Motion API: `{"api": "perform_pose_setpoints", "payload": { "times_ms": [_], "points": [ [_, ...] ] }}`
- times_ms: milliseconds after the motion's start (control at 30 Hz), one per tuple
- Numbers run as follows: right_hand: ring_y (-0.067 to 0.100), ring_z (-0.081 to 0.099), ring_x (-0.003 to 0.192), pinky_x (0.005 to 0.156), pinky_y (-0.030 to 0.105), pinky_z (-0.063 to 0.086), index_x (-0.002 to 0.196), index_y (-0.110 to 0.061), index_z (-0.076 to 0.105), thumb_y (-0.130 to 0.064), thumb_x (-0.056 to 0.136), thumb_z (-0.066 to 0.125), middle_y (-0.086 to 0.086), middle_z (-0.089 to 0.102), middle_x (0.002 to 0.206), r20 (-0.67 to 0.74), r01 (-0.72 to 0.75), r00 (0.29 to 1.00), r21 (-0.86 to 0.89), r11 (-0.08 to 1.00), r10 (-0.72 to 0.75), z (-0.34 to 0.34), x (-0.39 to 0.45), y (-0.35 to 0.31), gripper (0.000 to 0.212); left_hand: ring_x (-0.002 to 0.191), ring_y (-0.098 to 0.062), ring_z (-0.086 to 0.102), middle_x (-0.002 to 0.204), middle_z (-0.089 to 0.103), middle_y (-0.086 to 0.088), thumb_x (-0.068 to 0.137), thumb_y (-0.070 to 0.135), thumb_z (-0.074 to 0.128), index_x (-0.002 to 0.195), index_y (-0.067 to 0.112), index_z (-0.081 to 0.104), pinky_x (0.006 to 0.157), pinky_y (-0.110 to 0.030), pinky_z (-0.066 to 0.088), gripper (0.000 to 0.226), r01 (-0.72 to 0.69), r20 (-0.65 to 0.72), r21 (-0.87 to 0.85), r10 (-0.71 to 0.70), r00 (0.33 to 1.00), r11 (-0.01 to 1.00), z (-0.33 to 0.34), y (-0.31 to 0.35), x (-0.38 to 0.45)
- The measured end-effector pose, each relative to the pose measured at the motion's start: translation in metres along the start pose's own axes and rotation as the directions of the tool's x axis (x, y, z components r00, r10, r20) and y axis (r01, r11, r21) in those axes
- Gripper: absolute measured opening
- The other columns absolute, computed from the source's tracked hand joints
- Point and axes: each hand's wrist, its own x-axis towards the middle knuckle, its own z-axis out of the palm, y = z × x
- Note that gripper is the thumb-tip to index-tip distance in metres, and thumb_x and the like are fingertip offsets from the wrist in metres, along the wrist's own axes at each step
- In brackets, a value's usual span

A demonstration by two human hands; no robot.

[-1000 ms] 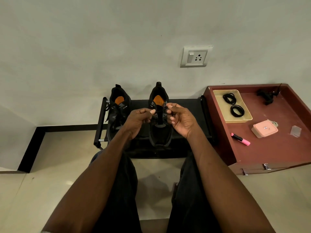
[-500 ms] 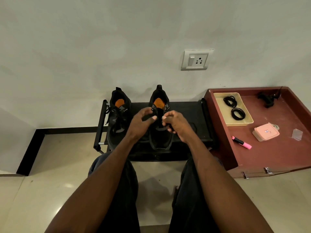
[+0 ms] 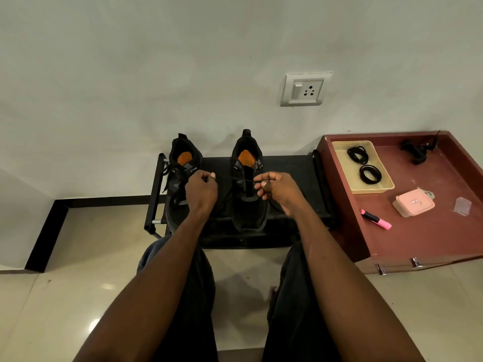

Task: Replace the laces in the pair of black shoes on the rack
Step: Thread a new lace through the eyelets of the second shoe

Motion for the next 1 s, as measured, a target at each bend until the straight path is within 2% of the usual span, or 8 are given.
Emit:
{"api": "perform_pose_setpoints", "payload": {
  "times_ms": [100,167,267,333,500,700,833,1000],
  "points": [
    [0.019,0.064,0.058,0.052,0.026,0.052,0.101,0.0,0.059,0.007,0.097,0.047,0.015,0.07,0.08,-0.041,-0.026,0.999,-0.025,0.999,0.025,0.005,0.002,0.004,0.014,0.107,-0.02,0.057,0.116,0.059,-0.006,0.095,0.016,0.06,0.11,0.013,0.064,0.088,-0.033,0.05,0.016,-0.126,0.009,0.195,0.127,0.992,0.973,0.002,-0.005,-0.004],
    [0.021,0.066,0.056,0.05,0.029,0.052,0.095,-0.003,0.055,0.005,0.097,0.051,0.015,0.07,0.076,-0.03,-0.021,0.999,-0.012,1.0,0.021,0.008,0.002,0.006,0.009,0.124,-0.017,0.045,0.132,0.05,-0.004,0.092,0.019,0.066,0.128,0.017,0.058,0.103,-0.033,0.043,0.037,-0.254,0.13,0.16,0.235,0.963,0.954,0.006,-0.004,-0.005],
    [0.016,0.061,0.054,0.049,0.026,0.048,0.086,-0.005,0.064,-0.001,0.092,0.065,0.01,0.068,0.071,-0.031,-0.01,0.999,-0.038,0.999,0.009,0.012,0.005,0.011,0.008,0.117,-0.01,0.059,0.124,0.065,0.002,0.091,0.022,0.071,0.127,0.018,0.064,0.104,-0.033,0.047,0.037,-0.241,0.44,-0.092,0.257,0.861,0.966,0.015,0.004,-0.008],
    [0.012,0.056,0.054,0.049,0.023,0.046,0.084,-0.006,0.07,-0.004,0.089,0.071,0.005,0.066,0.068,-0.071,-0.057,0.996,-0.028,0.998,0.055,0.013,0.007,0.013,0.005,0.102,-0.002,0.067,0.108,0.073,0.006,0.091,0.019,0.071,0.118,0.018,0.07,0.095,-0.02,0.051,0.027,-0.19,0.551,-0.154,0.244,0.798,0.97,0.019,0.007,-0.011],
    [0.011,0.054,0.053,0.048,0.022,0.045,0.081,-0.005,0.069,-0.006,0.088,0.073,0.0,0.066,0.059,-0.119,-0.137,0.982,0.087,0.987,0.146,0.013,0.013,0.014,0.009,0.087,0.006,0.068,0.097,0.075,0.004,0.092,0.013,0.069,0.108,0.013,0.075,0.074,-0.003,0.047,0.016,-0.191,0.488,-0.154,0.243,0.839,0.969,0.026,0.008,-0.012],
    [0.01,0.052,0.051,0.046,0.022,0.044,0.086,-0.003,0.068,-0.01,0.092,0.07,0.005,0.065,0.07,-0.17,-0.145,0.97,0.155,0.977,0.171,0.016,0.021,0.015,0.01,0.094,-0.006,0.066,0.102,0.073,0.0,0.095,0.016,0.065,0.105,0.012,0.074,0.085,-0.021,0.052,0.014,-0.273,0.332,-0.049,0.273,0.903,0.961,0.039,0.005,-0.009],
    [0.015,0.049,0.053,0.05,0.029,0.041,0.07,-0.009,0.059,-0.01,0.094,0.066,0.005,0.057,0.065,-0.353,-0.116,0.923,0.129,0.985,0.155,0.015,0.03,0.02,0.025,0.127,-0.024,0.041,0.133,0.052,-0.007,0.095,0.017,0.065,0.104,0.01,0.077,0.104,-0.031,0.038,0.017,-0.469,0.22,0.236,0.423,0.879,0.851,0.051,-0.005,0.0],
    [0.021,0.054,0.068,0.065,0.038,0.05,0.063,-0.01,0.055,-0.004,0.085,0.061,0.007,0.059,0.069,-0.431,-0.16,0.895,-0.062,0.985,0.118,0.015,0.038,0.032,0.023,0.144,-0.032,0.02,0.159,0.029,-0.007,0.095,0.02,0.065,0.101,0.015,0.079,0.119,-0.046,0.025,0.016,-0.511,0.263,0.334,0.443,0.857,0.792,0.068,-0.008,0.006]
  ]
}}
